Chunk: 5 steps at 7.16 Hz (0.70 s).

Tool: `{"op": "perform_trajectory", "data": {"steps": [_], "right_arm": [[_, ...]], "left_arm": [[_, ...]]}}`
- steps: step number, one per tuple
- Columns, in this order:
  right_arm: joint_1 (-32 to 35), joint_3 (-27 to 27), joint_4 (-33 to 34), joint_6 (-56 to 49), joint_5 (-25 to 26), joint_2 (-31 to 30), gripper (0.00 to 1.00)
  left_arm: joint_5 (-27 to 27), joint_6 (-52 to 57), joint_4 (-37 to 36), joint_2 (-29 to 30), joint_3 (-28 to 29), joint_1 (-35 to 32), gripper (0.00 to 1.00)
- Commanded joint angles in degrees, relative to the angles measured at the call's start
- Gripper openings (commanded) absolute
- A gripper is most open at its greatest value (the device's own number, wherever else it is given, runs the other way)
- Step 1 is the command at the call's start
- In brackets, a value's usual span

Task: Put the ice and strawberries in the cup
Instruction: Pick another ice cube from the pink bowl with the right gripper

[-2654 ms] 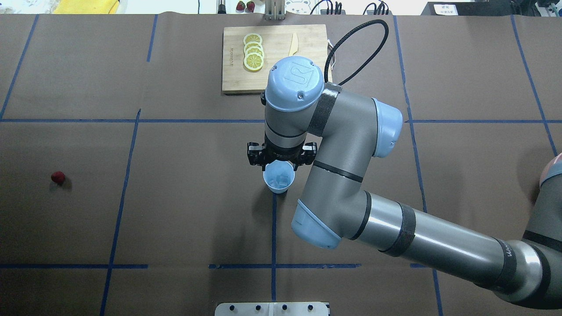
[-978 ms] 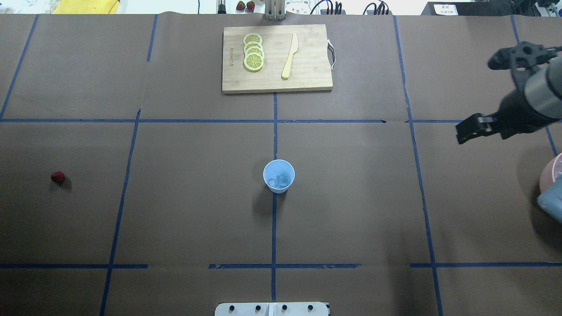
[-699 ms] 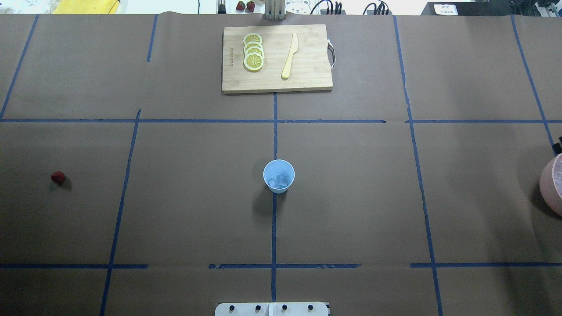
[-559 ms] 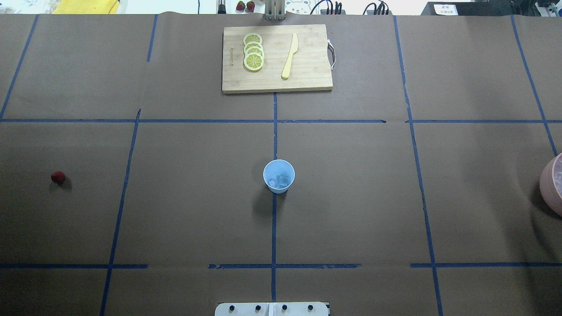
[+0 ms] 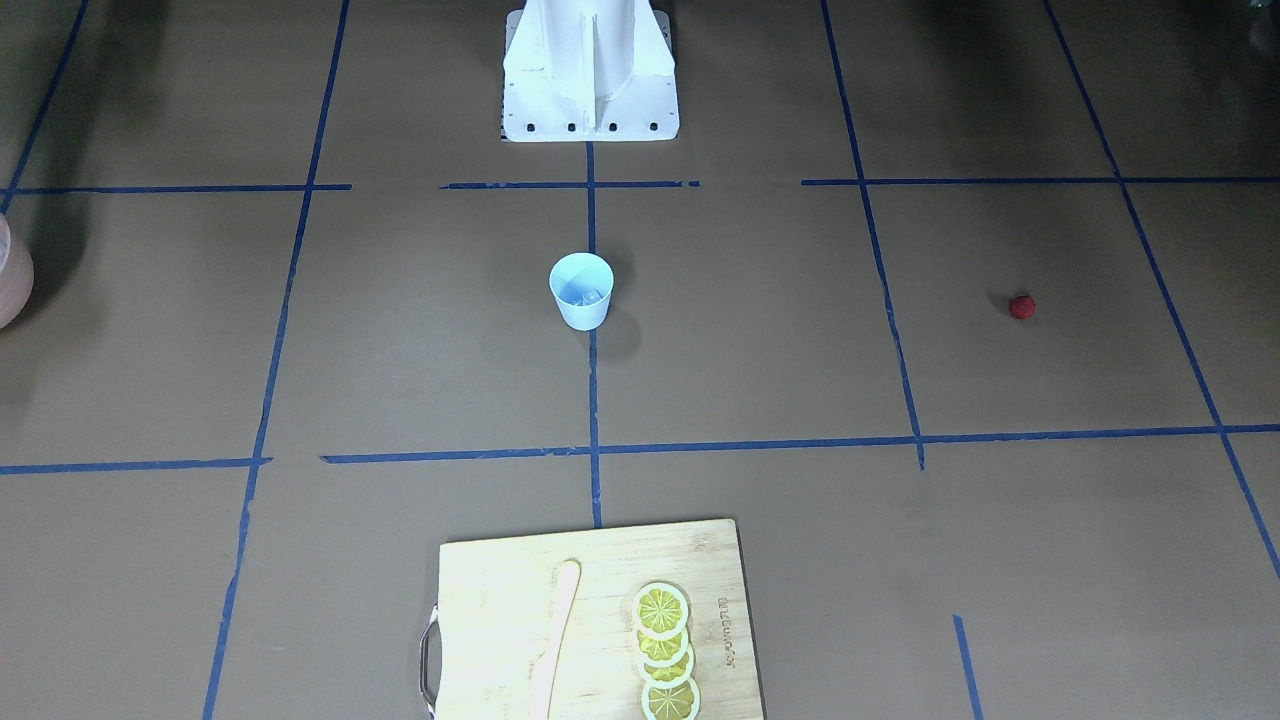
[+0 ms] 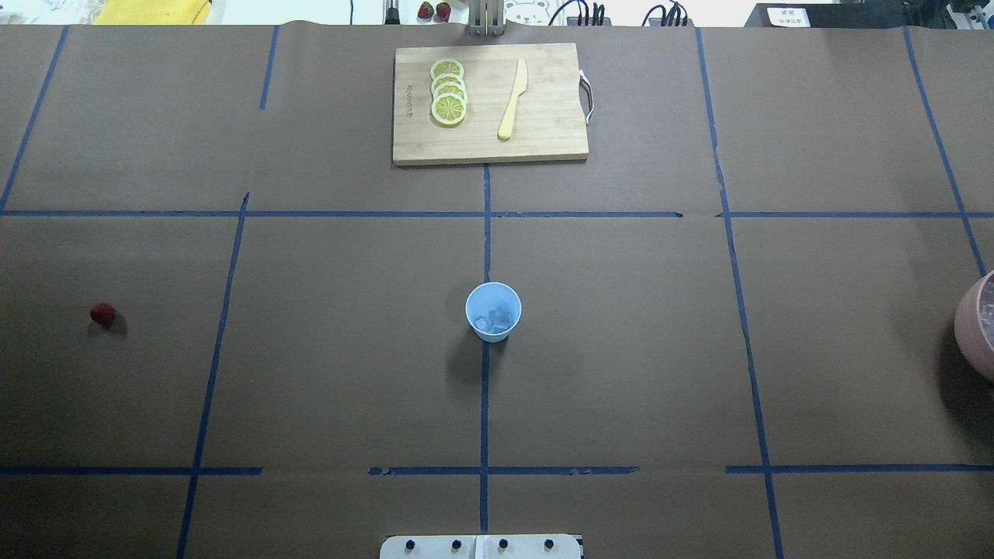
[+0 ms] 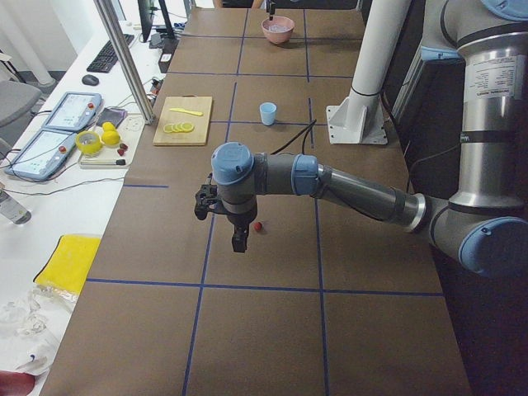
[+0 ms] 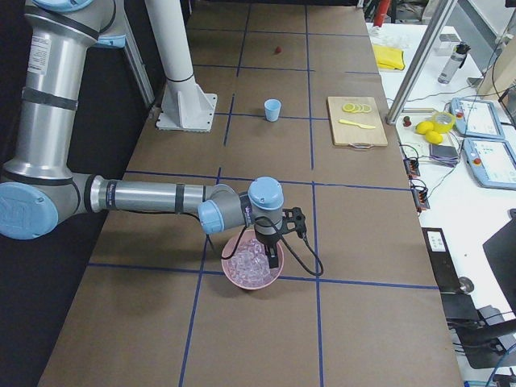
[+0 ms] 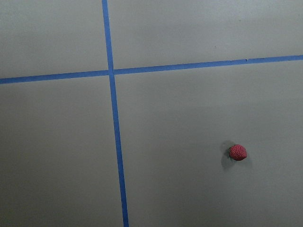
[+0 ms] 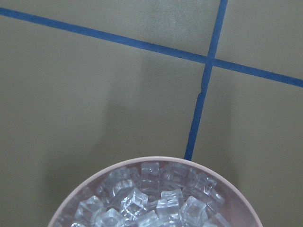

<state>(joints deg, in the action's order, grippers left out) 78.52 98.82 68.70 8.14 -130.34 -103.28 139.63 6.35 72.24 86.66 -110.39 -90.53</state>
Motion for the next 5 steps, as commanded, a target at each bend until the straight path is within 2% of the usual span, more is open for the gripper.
{"op": "perform_trajectory", "data": {"steps": [1, 5], "right_arm": [[-0.1, -1.3, -3.6, 3.4, -0.1, -0.5, 0.99], [-5.3, -2.1, -3.6, 3.5, 0.4, -1.8, 0.99]], "left_arm": [[0.0, 0.0, 0.0, 0.0, -0.1, 0.0, 1.00], [0.0, -0.1, -0.1, 0.0, -0.8, 0.0, 1.00]]}}
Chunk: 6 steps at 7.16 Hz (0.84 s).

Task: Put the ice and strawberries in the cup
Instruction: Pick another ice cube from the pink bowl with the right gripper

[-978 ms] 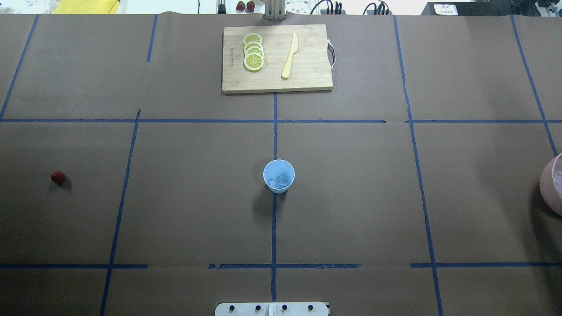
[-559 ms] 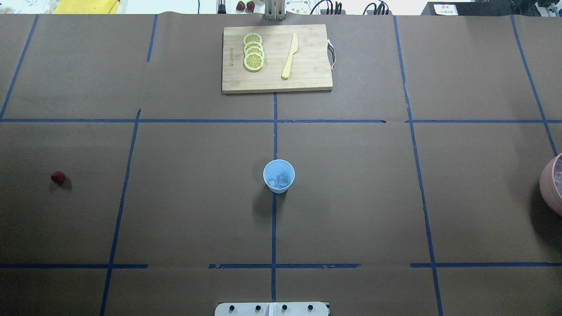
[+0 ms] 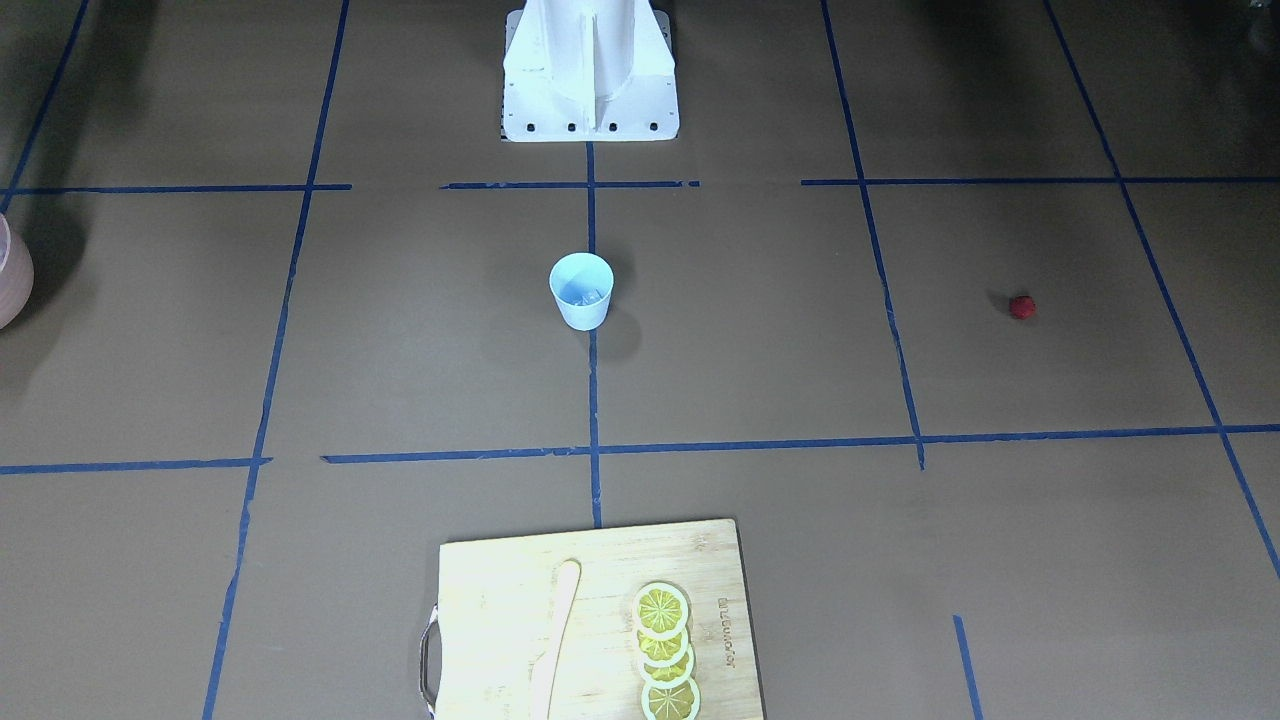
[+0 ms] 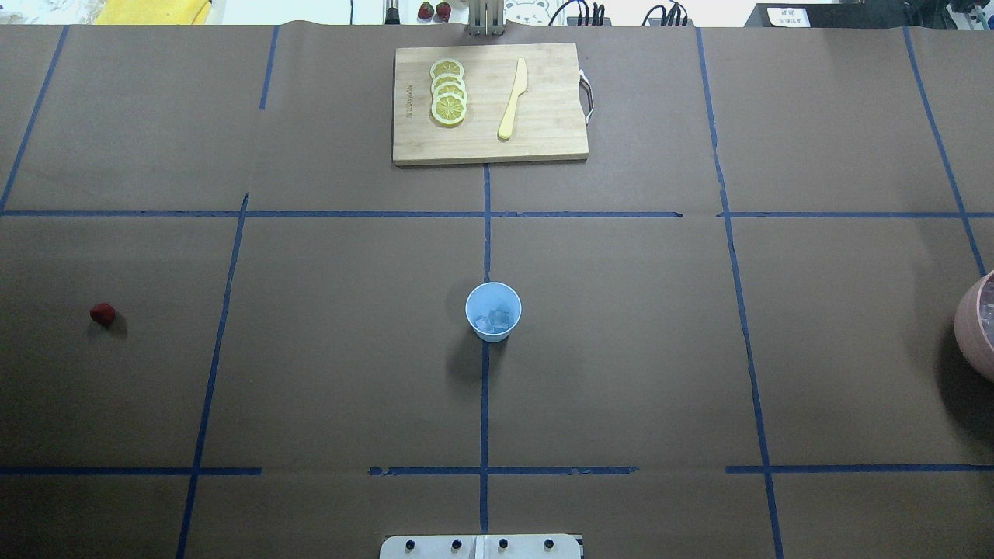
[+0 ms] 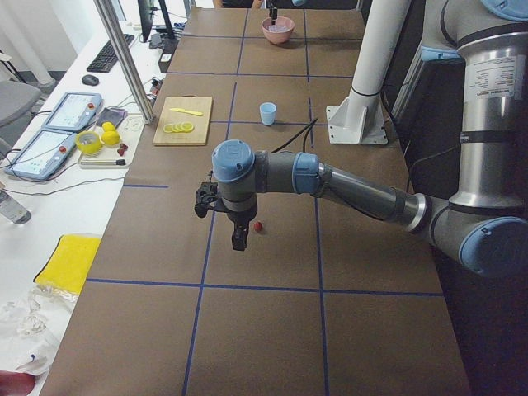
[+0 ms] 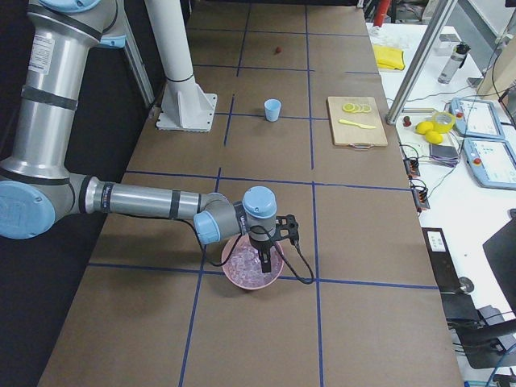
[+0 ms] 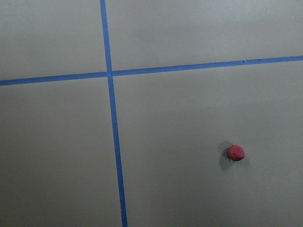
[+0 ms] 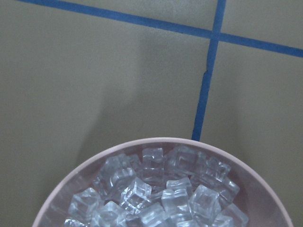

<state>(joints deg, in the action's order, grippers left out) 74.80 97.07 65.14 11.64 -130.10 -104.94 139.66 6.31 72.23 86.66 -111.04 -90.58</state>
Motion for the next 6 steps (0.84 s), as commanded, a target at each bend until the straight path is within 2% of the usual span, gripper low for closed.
{"op": "perform_trajectory", "data": {"steps": [1, 3, 6], "right_arm": [[-1.7, -0.4, 0.1, -0.1, 0.1, -0.1, 0.99], [-1.9, -1.5, 0.2, -0.1, 0.1, -0.1, 0.98], [-2.2, -2.9, 0.1, -0.1, 0.1, 0.1, 0.88]], "left_arm": [[0.0, -0.1, 0.0, 0.0, -0.1, 0.0, 1.00], [0.0, 0.0, -0.1, 0.0, -0.1, 0.0, 1.00], [-0.1, 0.0, 0.0, 0.0, -0.2, 0.0, 1.00]]}}
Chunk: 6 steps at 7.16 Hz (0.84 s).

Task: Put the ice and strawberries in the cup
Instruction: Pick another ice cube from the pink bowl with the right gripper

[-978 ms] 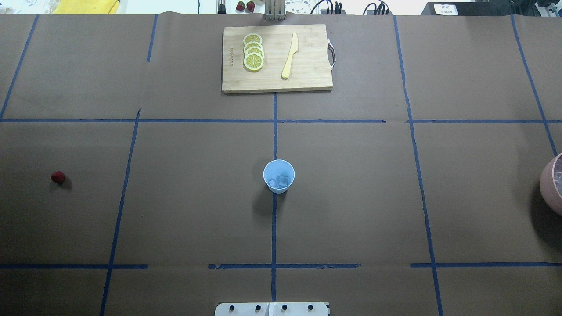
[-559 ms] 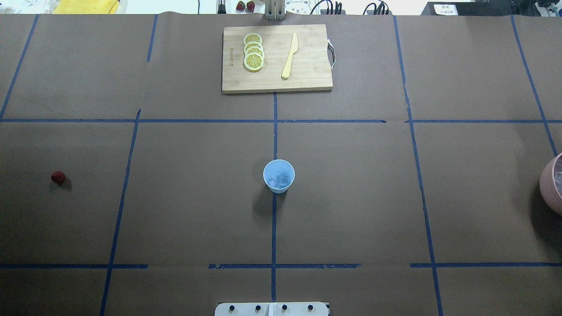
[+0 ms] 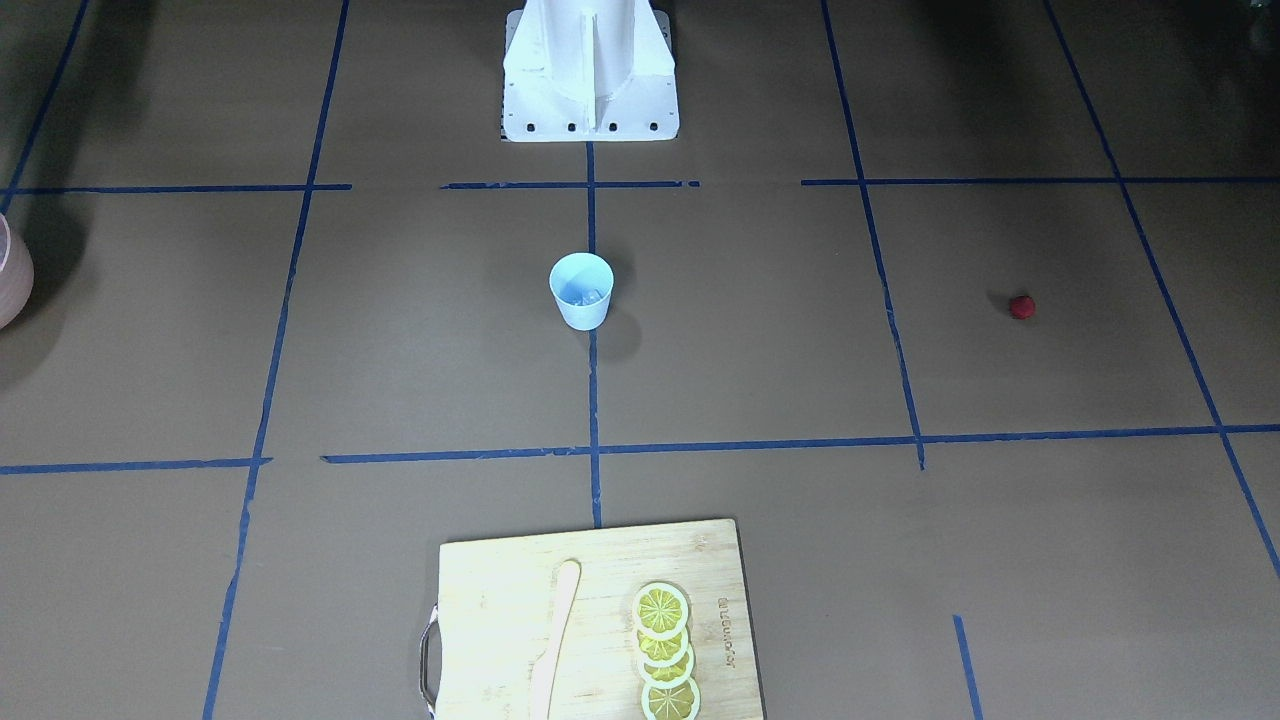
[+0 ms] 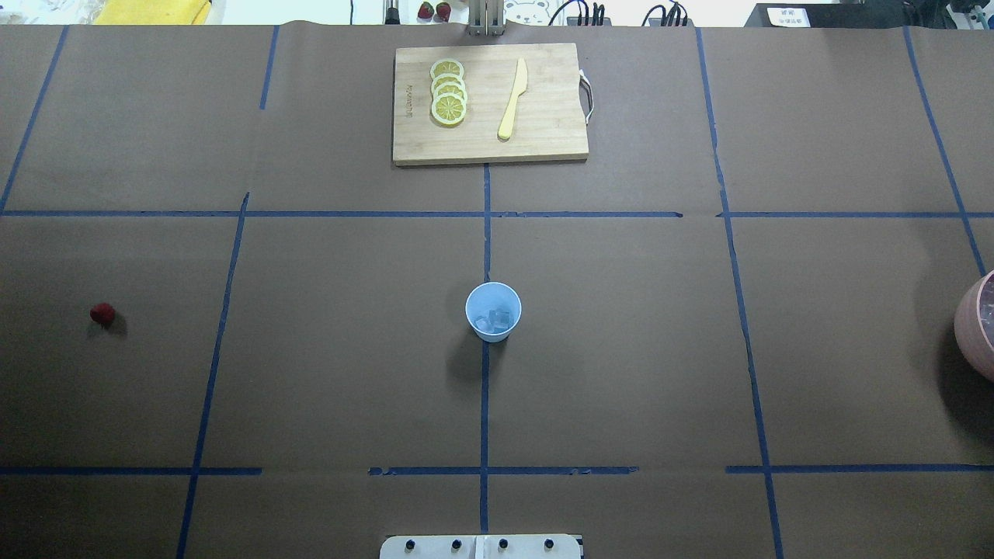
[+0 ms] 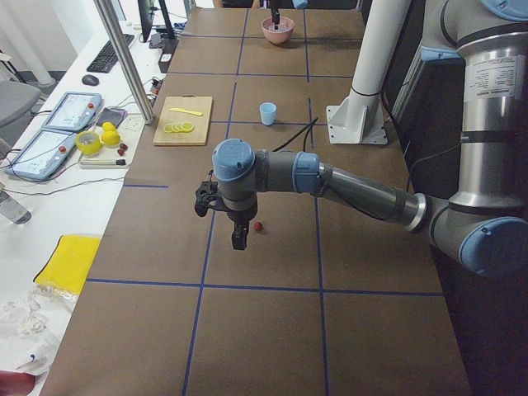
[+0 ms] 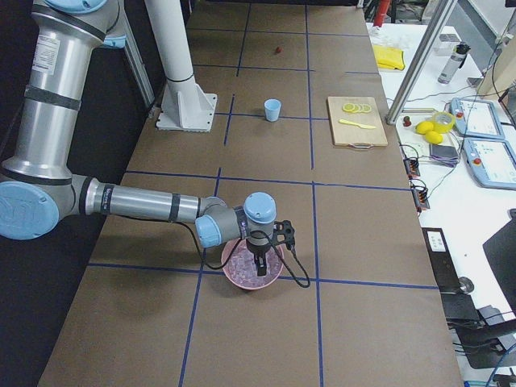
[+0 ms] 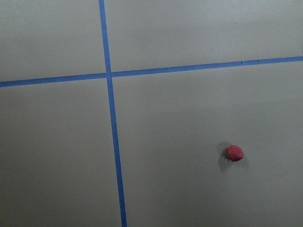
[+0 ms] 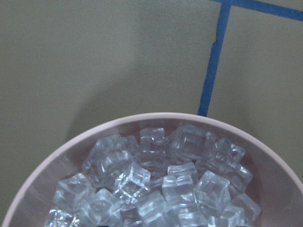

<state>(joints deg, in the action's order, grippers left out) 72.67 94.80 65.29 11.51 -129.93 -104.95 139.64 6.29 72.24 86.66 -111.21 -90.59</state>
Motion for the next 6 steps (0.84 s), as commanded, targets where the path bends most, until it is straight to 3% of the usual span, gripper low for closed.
{"op": "perform_trajectory", "data": {"steps": [1, 5, 6], "right_arm": [[-0.1, -0.7, -0.1, 0.0, -0.1, 0.1, 0.83], [-0.1, -0.7, -0.2, -0.1, -0.3, 0.1, 0.57], [-0.1, -0.6, -0.3, -0.4, -0.3, 0.1, 0.35]], "left_arm": [[0.0, 0.0, 0.0, 0.0, -0.1, 0.0, 1.00], [-0.1, 0.0, 0.0, 0.0, -0.1, 0.0, 1.00], [-0.1, 0.0, 0.0, 0.0, -0.1, 0.0, 1.00]]}}
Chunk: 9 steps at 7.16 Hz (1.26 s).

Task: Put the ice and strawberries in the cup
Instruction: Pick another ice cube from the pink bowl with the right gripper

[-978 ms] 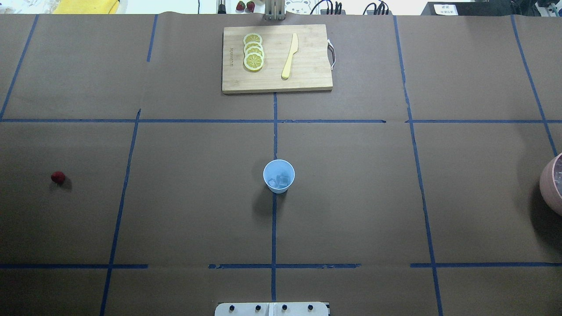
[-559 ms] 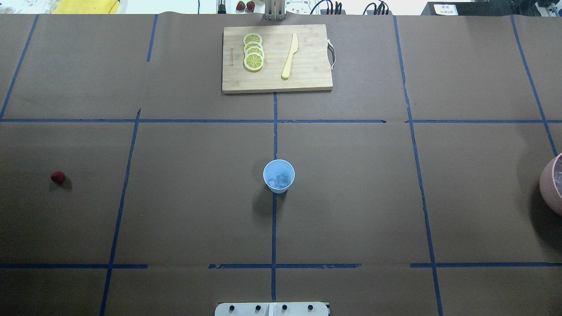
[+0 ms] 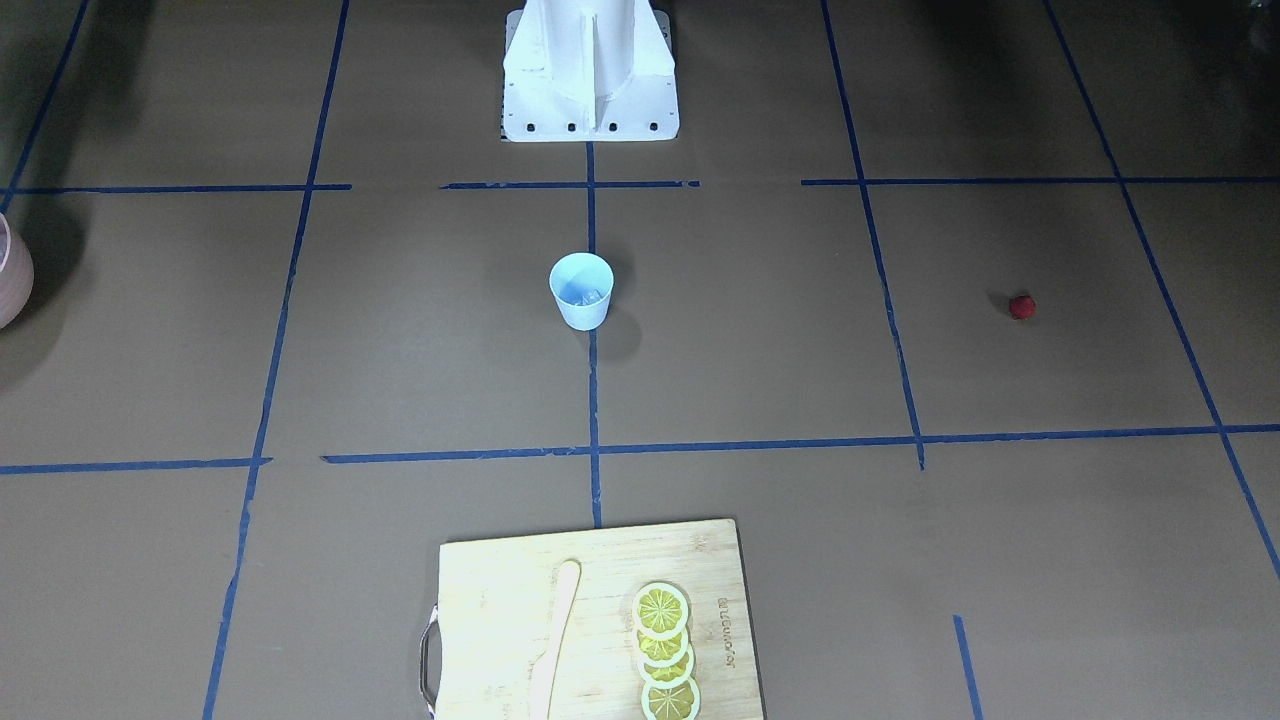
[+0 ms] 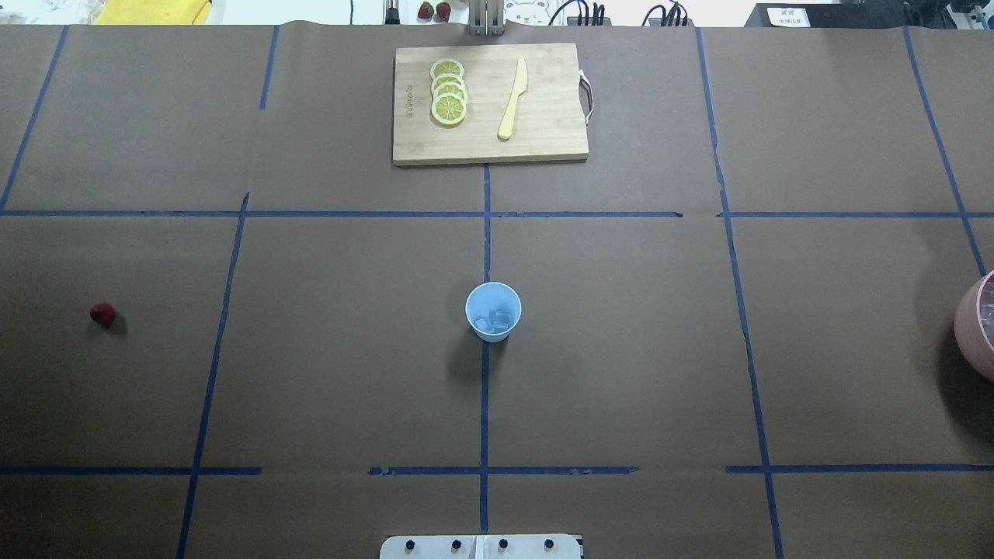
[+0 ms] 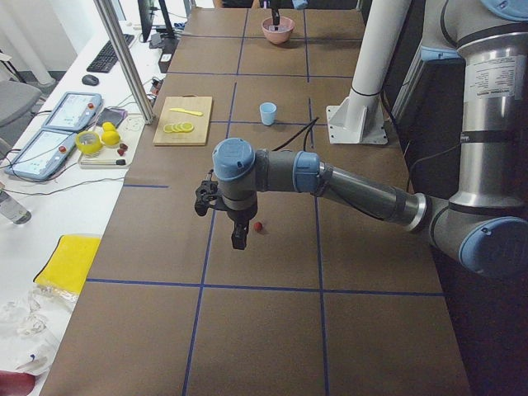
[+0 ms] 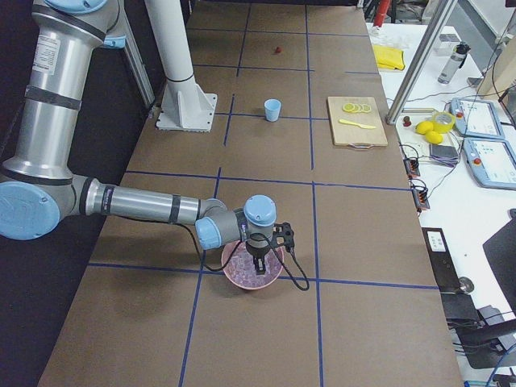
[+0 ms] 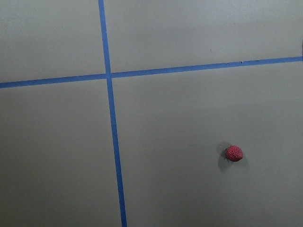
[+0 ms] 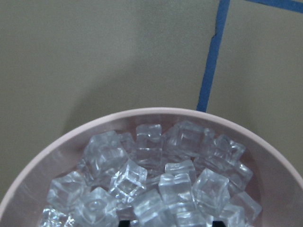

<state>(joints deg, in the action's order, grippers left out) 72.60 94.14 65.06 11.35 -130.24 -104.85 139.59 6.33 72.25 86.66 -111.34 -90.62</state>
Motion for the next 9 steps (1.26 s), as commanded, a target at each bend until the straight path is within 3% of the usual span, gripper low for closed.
{"op": "perform_trajectory", "data": {"steps": [1, 2, 4, 6, 8, 9], "right_arm": [[0.0, 0.1, -0.2, -0.5, 0.0, -0.2, 0.09], [0.0, 0.3, -0.2, -0.5, 0.0, -0.3, 0.00], [0.3, 3.1, 0.1, -0.5, -0.4, -1.0, 0.00], [0.8, 12.6, 3.8, -0.5, -0.7, -4.7, 0.00], [2.1, 24.2, 17.6, -0.5, -0.6, -3.7, 0.00], [1.9, 27.3, 25.6, 0.3, -0.6, 2.1, 0.00]], "left_arm": [[0.0, 0.0, -0.1, 0.0, -0.1, 0.1, 1.00], [0.1, 0.0, -0.1, 0.0, -0.3, 0.0, 1.00], [0.1, -0.2, -0.1, 0.0, -0.7, 0.0, 1.00], [0.1, -0.6, -0.1, 0.0, -0.8, 0.0, 1.00], [0.1, -0.6, -0.1, -0.1, -0.8, 0.0, 1.00], [0.1, -0.6, -0.1, -0.2, -0.7, 0.1, 1.00]]}}
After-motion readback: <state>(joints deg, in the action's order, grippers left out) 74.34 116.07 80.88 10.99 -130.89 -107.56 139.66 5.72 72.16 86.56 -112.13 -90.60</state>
